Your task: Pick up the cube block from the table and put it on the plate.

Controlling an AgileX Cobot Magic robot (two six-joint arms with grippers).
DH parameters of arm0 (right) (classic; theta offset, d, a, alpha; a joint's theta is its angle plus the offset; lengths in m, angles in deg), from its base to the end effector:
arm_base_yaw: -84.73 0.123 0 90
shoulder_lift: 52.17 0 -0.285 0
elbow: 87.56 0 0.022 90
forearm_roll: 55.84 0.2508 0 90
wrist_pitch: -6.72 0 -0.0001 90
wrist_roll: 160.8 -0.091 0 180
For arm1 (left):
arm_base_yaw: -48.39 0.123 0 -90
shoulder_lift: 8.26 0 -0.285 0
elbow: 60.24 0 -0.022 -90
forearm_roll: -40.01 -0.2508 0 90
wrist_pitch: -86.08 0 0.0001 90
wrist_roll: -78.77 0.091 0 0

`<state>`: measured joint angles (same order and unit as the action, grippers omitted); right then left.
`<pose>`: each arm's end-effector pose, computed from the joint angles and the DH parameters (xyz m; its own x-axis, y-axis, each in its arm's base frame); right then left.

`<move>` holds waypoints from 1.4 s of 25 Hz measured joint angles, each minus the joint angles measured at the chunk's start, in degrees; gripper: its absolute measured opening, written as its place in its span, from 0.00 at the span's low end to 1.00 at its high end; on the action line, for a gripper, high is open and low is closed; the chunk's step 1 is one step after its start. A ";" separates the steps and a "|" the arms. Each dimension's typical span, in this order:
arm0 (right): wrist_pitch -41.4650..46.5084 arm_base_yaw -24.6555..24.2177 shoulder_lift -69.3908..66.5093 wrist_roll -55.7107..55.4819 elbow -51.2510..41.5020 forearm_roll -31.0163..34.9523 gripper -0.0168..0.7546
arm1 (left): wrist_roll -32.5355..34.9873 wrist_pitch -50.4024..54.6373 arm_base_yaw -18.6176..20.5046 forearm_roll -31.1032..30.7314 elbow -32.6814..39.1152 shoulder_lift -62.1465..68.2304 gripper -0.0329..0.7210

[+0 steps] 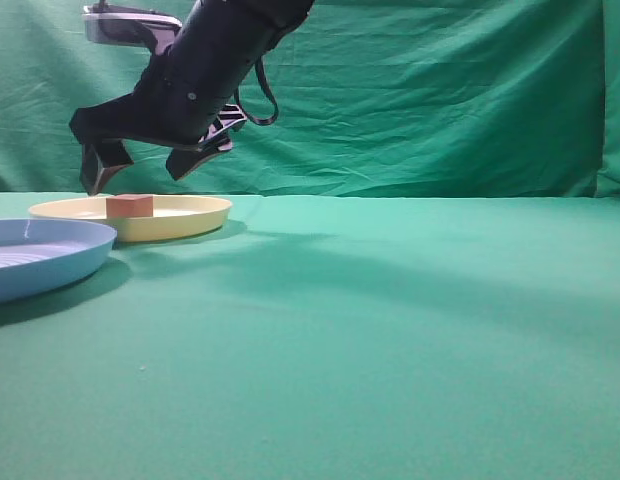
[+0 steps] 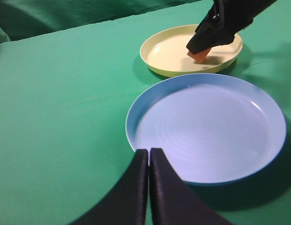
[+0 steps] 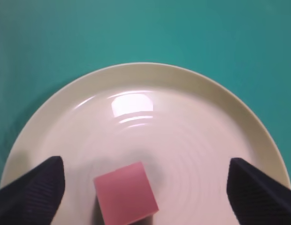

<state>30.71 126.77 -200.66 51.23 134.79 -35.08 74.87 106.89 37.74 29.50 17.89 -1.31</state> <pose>0.4072 0.3849 0.1670 -0.2860 -0.5560 -0.7805 -0.8312 0.5492 -0.0866 0.0527 -0.0039 0.1764 -0.2496 0.1520 -0.9563 0.1497 0.9818 0.1170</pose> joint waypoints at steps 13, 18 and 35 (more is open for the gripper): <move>35.98 -4.38 18.14 -14.97 0.11 -3.74 0.06 | 0.00 0.00 0.00 0.00 0.00 0.00 0.04; 45.53 -7.89 27.15 -18.44 -2.18 -5.39 0.02 | 0.00 0.00 0.00 0.00 0.00 0.00 0.04; 27.46 -8.51 72.83 -15.55 -50.08 -5.64 0.02 | 0.00 0.00 0.00 0.00 0.00 0.00 0.04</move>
<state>58.18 118.26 -127.83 35.69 84.71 -40.72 74.87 106.89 37.74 29.50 17.89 -1.31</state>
